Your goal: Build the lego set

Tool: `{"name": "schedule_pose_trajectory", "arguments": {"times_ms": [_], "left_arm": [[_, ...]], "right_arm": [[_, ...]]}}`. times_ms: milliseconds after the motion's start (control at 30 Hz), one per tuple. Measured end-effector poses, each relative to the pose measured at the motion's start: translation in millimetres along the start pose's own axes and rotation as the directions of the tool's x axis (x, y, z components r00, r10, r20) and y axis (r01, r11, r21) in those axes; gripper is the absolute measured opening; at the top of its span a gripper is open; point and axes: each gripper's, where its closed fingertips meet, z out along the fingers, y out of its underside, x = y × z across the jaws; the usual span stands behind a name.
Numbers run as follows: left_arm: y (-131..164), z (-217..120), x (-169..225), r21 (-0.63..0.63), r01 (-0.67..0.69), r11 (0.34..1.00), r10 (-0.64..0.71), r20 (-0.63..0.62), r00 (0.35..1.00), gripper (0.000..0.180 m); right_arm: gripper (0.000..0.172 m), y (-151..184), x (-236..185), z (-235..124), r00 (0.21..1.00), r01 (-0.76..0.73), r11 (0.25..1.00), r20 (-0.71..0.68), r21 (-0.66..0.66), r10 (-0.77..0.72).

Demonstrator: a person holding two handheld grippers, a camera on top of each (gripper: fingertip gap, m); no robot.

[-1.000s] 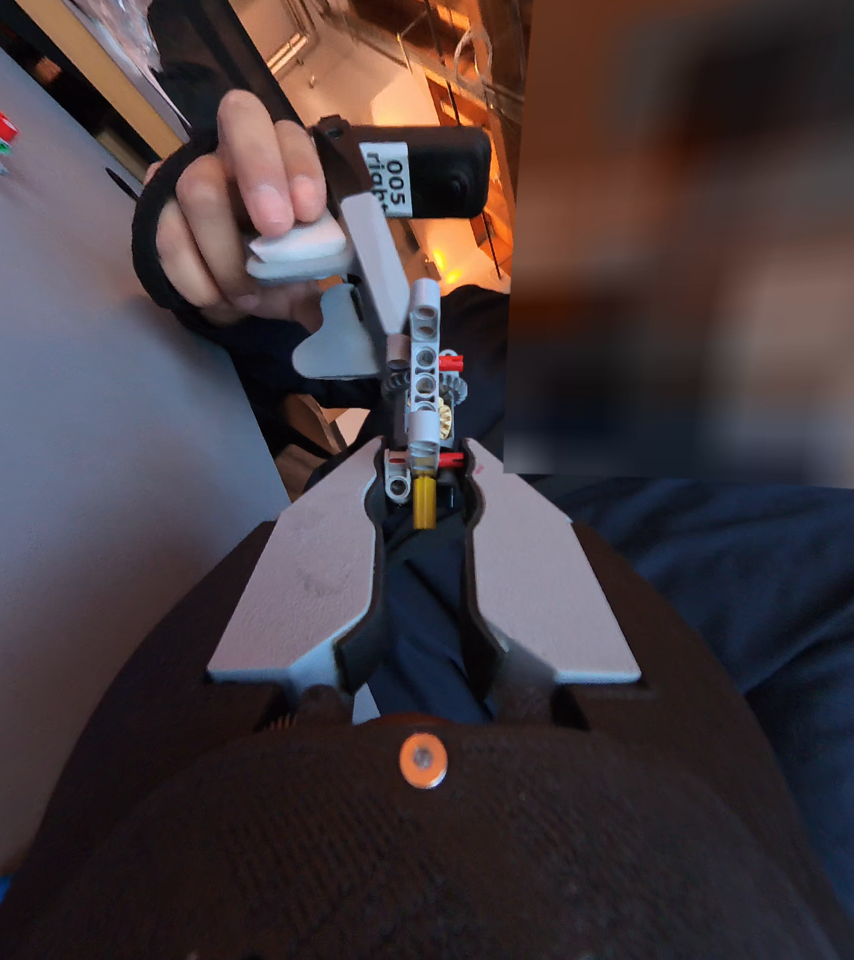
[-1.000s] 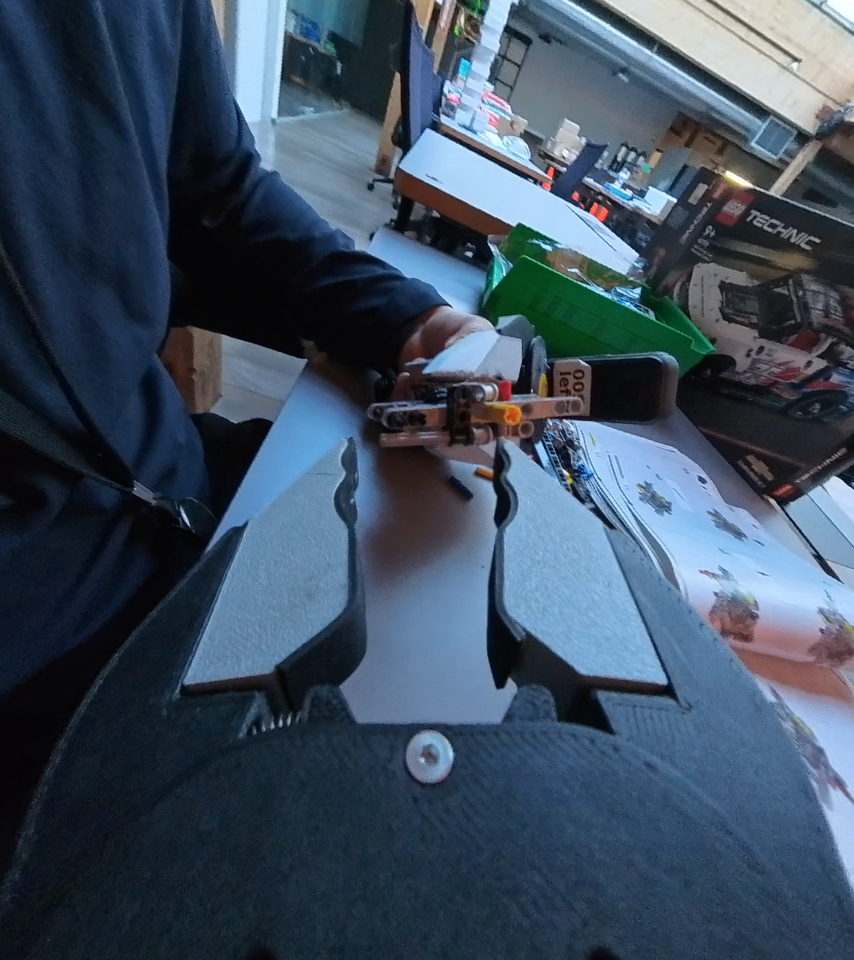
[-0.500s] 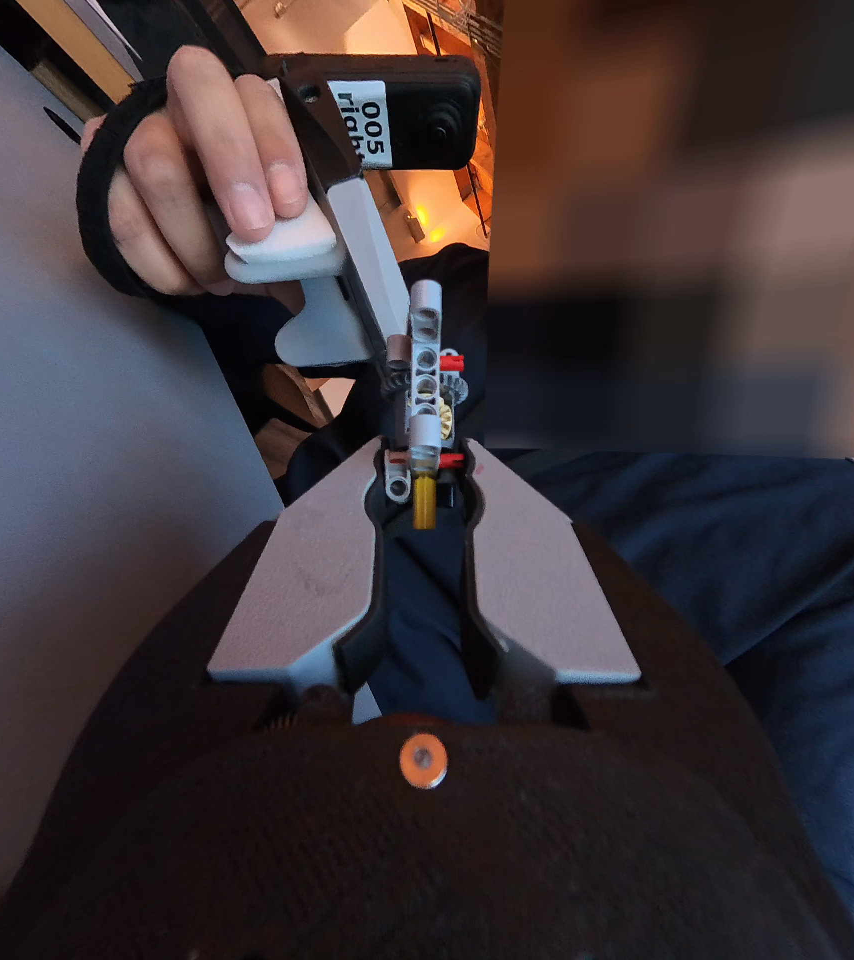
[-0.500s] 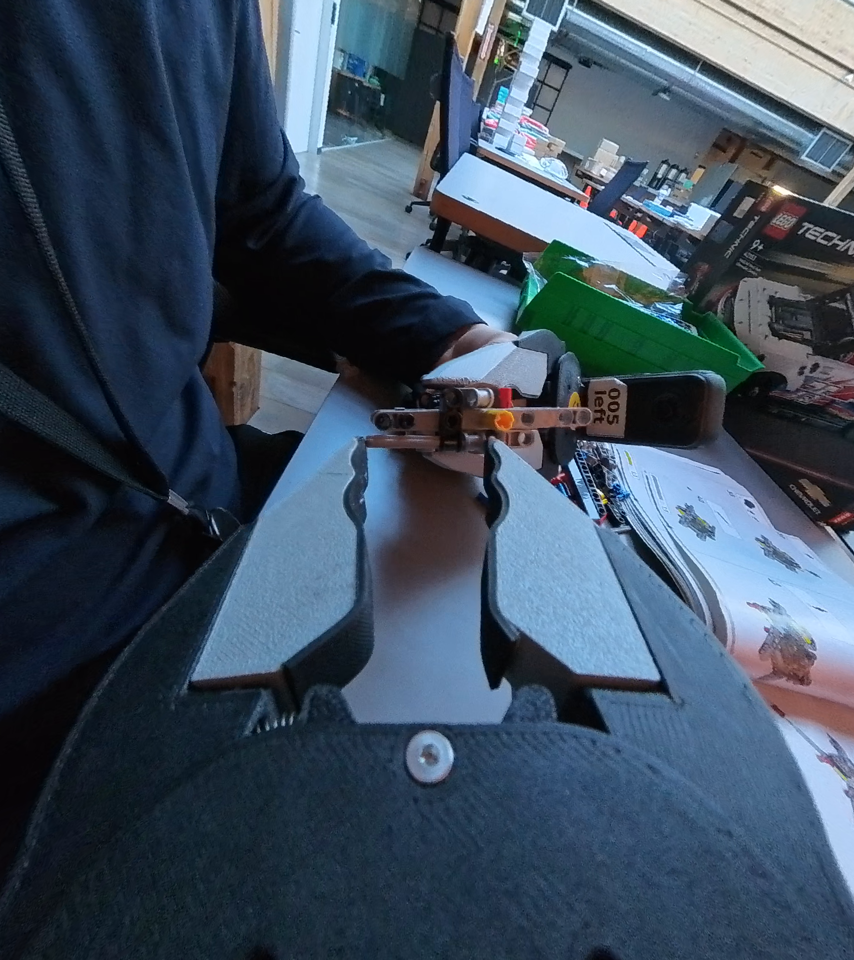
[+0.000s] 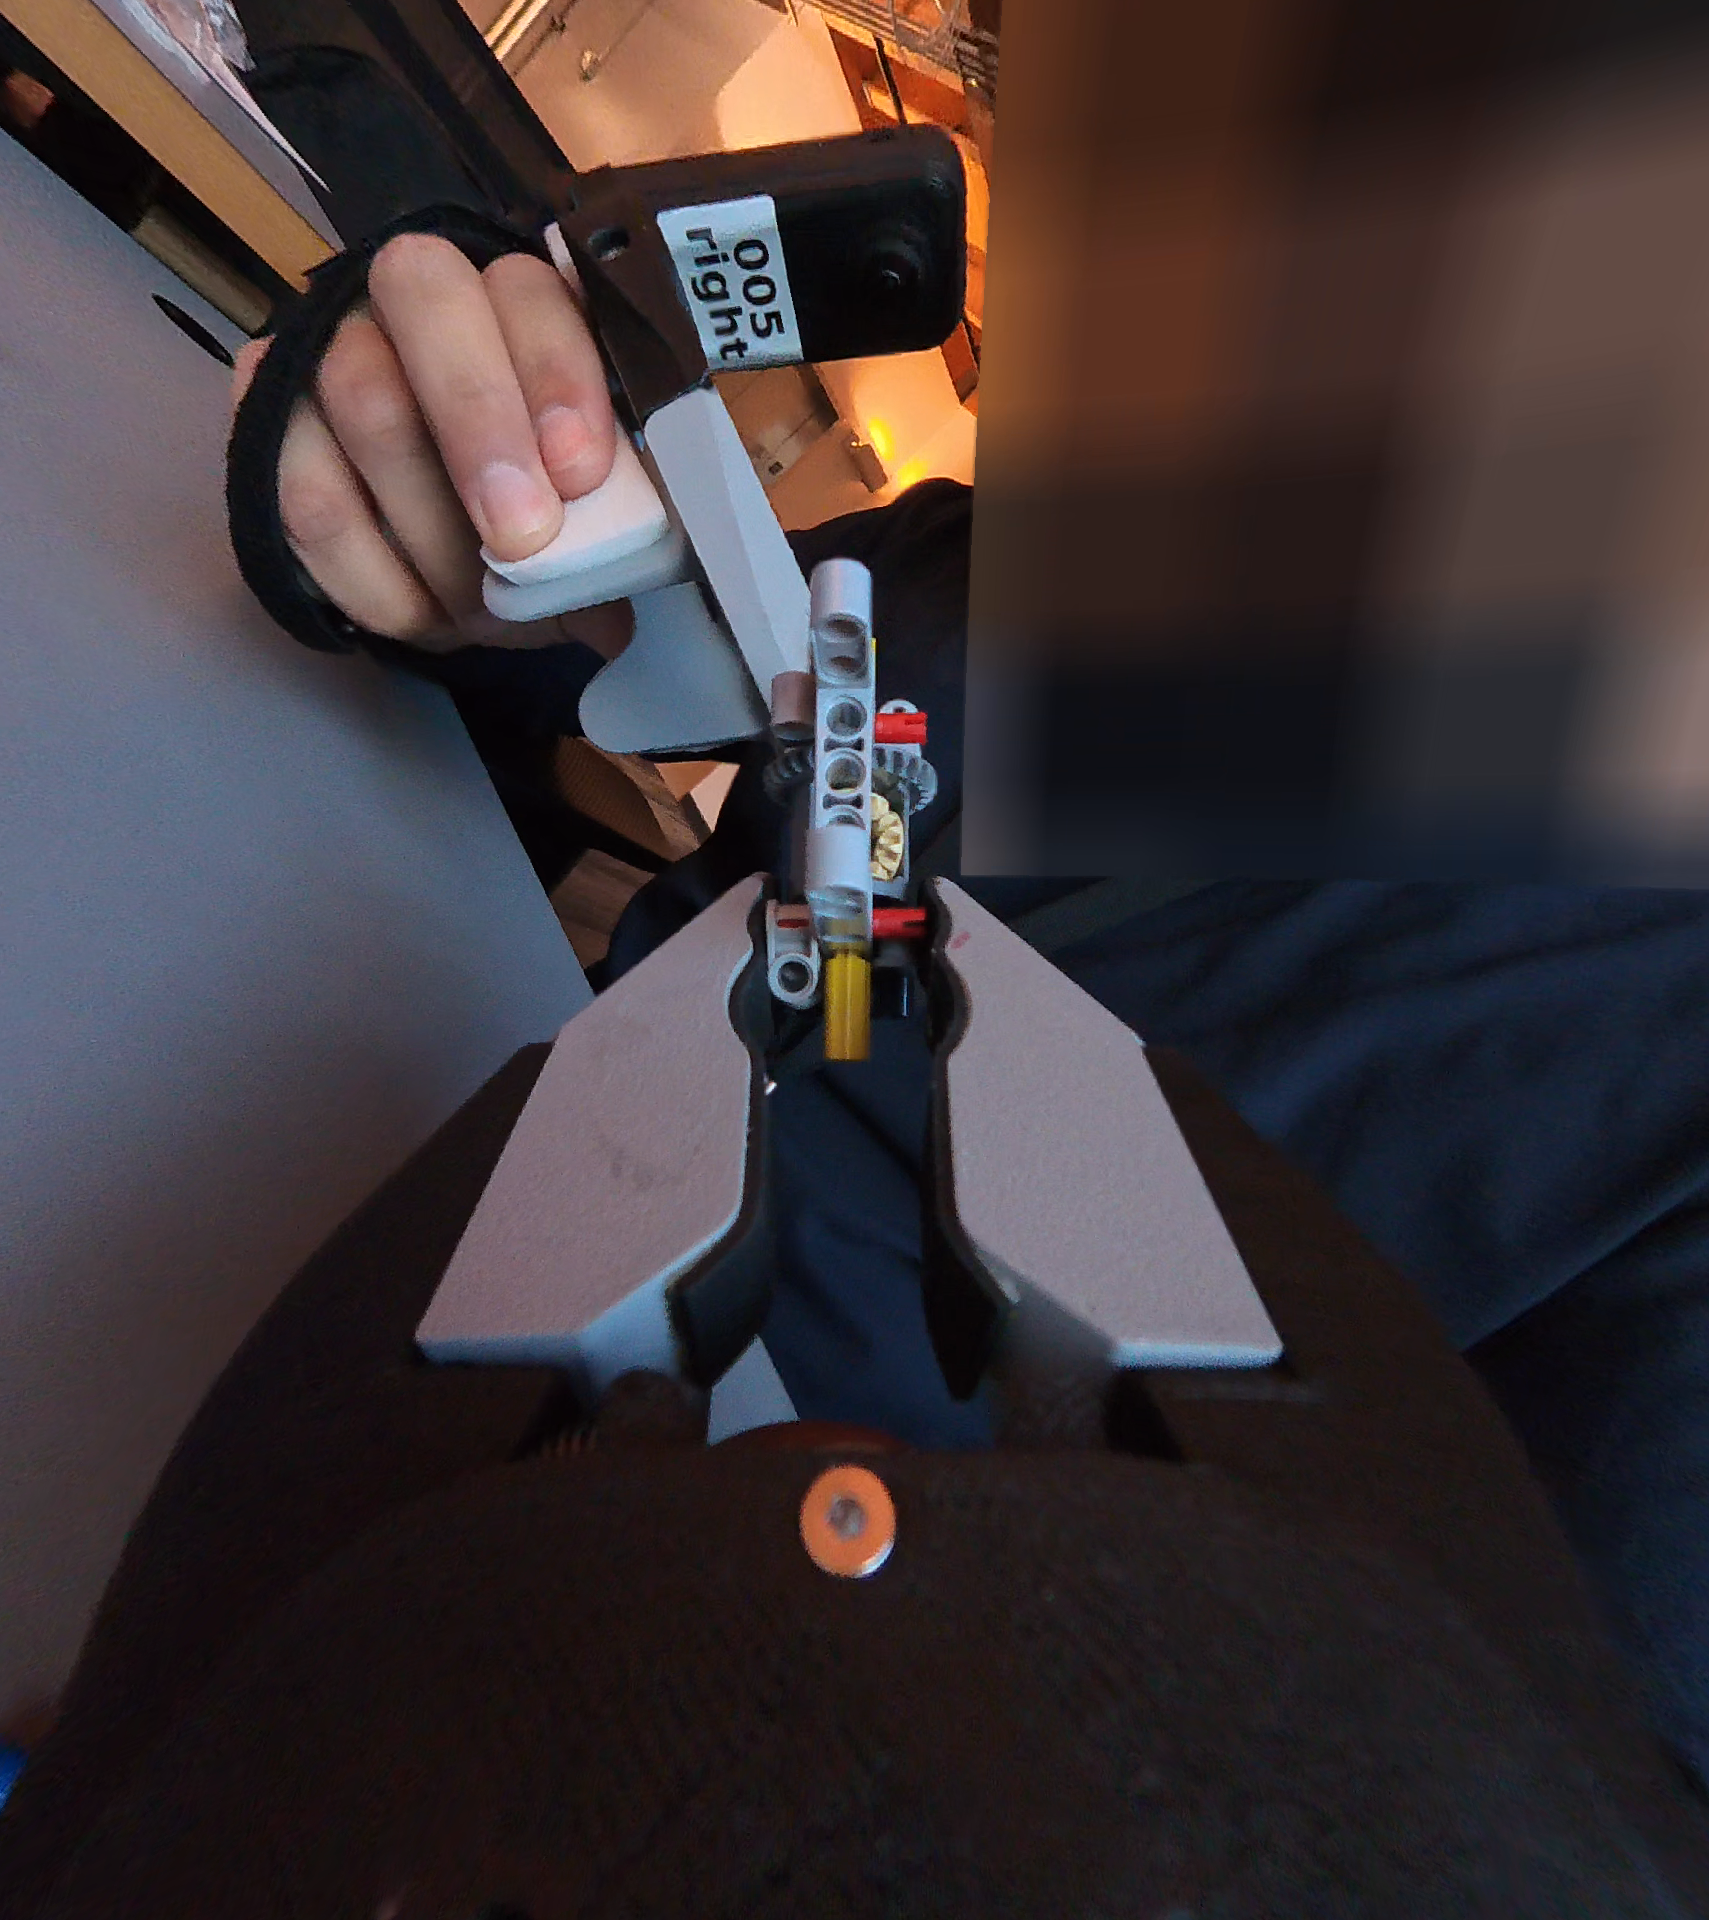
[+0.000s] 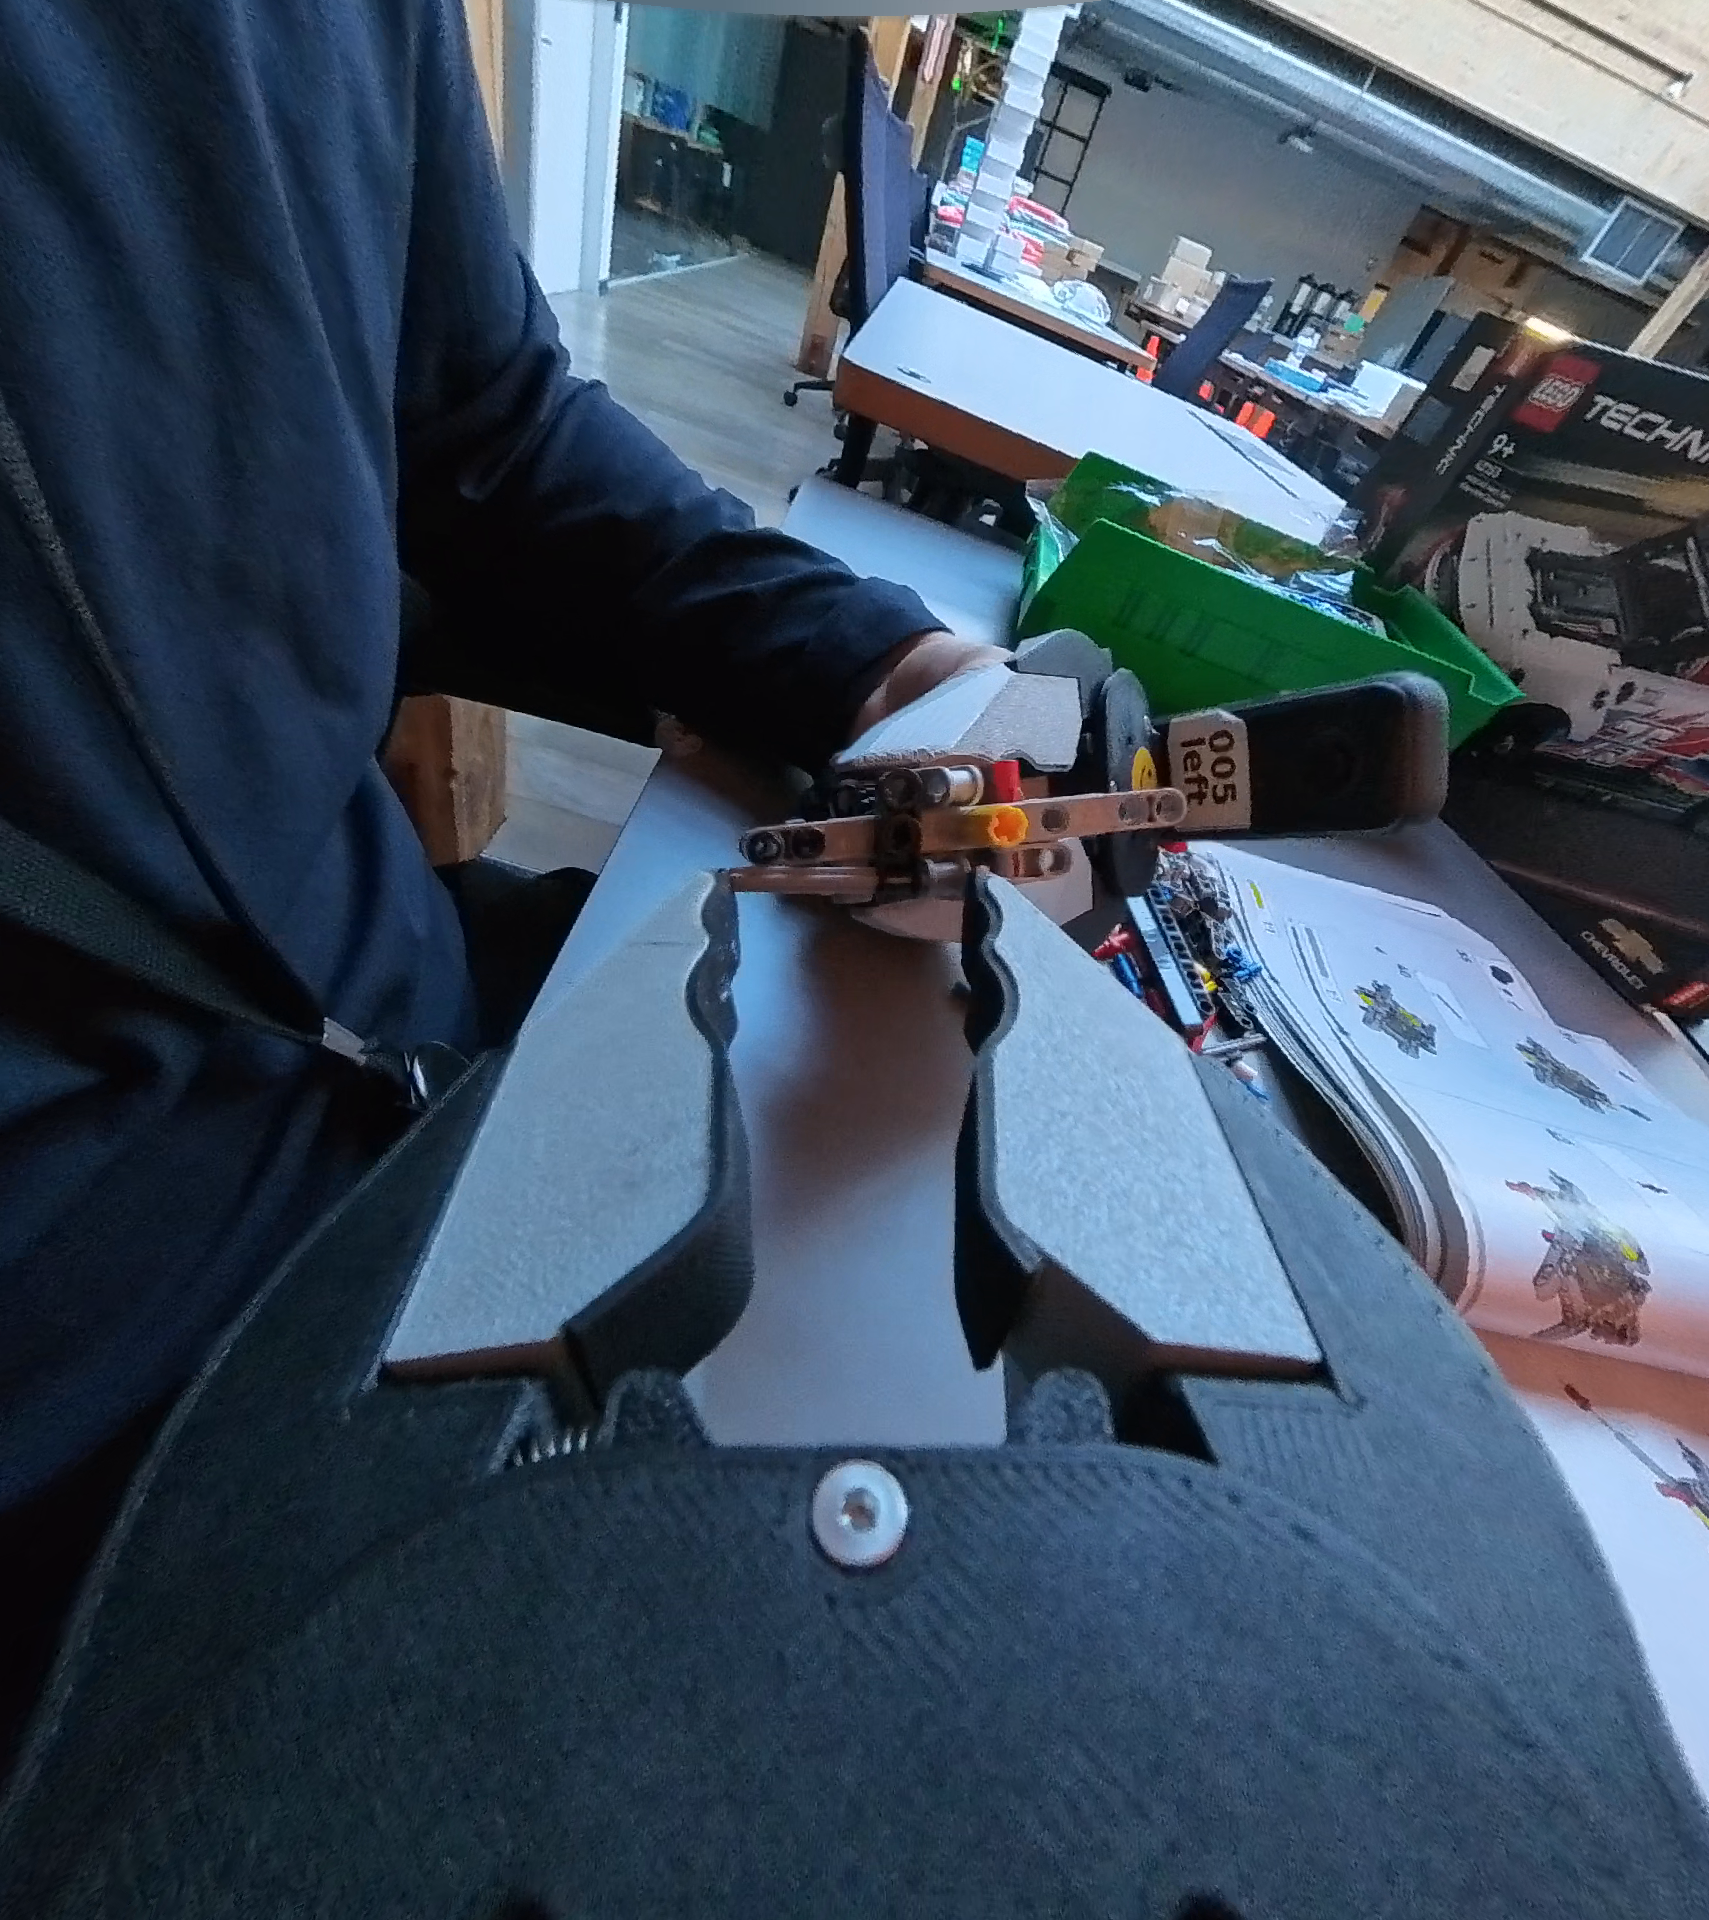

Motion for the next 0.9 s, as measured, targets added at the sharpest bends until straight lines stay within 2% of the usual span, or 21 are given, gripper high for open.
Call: {"name": "schedule_pose_trajectory", "arguments": {"times_ms": [400,533,633,733,900], "left_arm": [[4.5,-8.0,-4.7,-0.018,-0.017,1.000,0.018,0.068,0.998,0.023],[9.0,-8.1,-9.9,-0.043,0.014,0.999,-0.010,0.094,0.995,0.023],[5.2,-8.1,-12.3,-0.013,0.040,0.999,-0.039,0.097,0.995,0.024],[11.2,-7.1,-14.5,-0.048,0.058,0.997,-0.052,0.109,0.993,0.024],[8.3,-0.8,-2.6,-0.034,0.051,0.998,-0.051,0.018,0.999,0.024]], "right_arm": [[0.039,9.0,0.9,7.6,0.998,0.010,0.994,-0.056,-0.110,-0.016],[0.039,16.3,-1.6,8.2,0.995,0.074,0.979,-0.054,-0.191,-0.085],[0.039,17.1,2.0,6.1,0.996,0.058,0.975,-0.054,-0.216,-0.071],[0.039,21.1,-0.7,6.4,0.995,0.067,0.970,-0.052,-0.233,-0.081],[0.039,6.9,-3.4,3.5,1.000,-0.006,0.992,0.009,-0.125,0.007]]}}
